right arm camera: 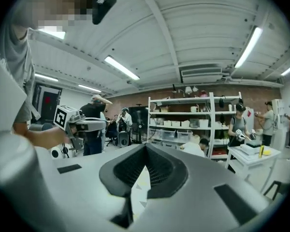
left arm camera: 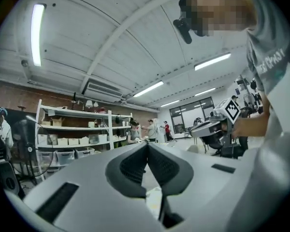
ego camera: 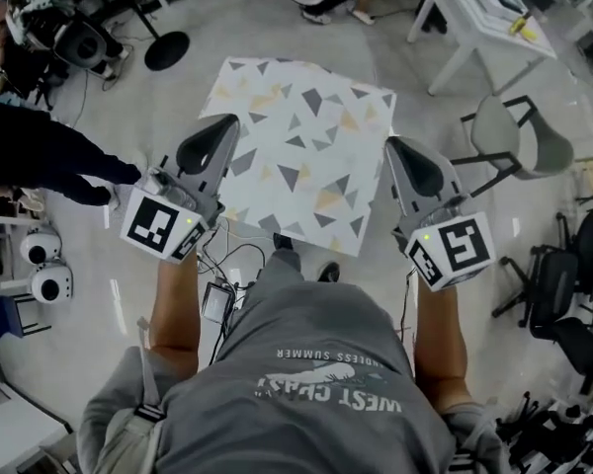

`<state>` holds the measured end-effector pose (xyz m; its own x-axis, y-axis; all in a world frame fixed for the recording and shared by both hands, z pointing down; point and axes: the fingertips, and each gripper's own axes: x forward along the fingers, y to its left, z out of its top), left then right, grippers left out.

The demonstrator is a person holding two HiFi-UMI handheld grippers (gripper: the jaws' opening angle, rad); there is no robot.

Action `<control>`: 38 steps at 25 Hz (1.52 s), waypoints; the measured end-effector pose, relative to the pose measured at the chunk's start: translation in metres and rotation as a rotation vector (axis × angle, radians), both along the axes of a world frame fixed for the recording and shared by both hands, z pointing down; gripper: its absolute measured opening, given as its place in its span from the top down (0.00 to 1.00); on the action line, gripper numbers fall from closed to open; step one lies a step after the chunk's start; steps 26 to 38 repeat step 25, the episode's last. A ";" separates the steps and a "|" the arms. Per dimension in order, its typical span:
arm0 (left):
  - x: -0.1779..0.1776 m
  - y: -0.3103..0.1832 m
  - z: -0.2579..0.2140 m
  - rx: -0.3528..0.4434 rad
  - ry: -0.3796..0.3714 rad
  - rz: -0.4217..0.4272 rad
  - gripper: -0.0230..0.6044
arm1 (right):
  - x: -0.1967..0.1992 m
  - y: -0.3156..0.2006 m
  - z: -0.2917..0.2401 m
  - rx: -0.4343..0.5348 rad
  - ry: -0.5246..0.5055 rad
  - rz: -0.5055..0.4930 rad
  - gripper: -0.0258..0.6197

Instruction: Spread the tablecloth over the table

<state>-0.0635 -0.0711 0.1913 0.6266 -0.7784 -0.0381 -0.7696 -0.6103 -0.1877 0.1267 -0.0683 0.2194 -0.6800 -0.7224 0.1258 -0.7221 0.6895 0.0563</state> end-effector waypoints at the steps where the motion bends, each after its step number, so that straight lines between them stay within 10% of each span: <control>1: 0.014 0.011 -0.006 0.006 0.006 0.023 0.97 | -0.003 0.012 -0.010 0.018 0.005 -0.017 0.95; 8: 0.068 0.062 -0.024 0.011 0.008 0.090 0.97 | -0.006 0.067 -0.036 0.043 0.011 -0.081 0.95; 38: 0.084 0.088 -0.039 0.043 0.009 0.050 0.97 | 0.026 0.091 -0.051 0.090 -0.001 -0.068 0.95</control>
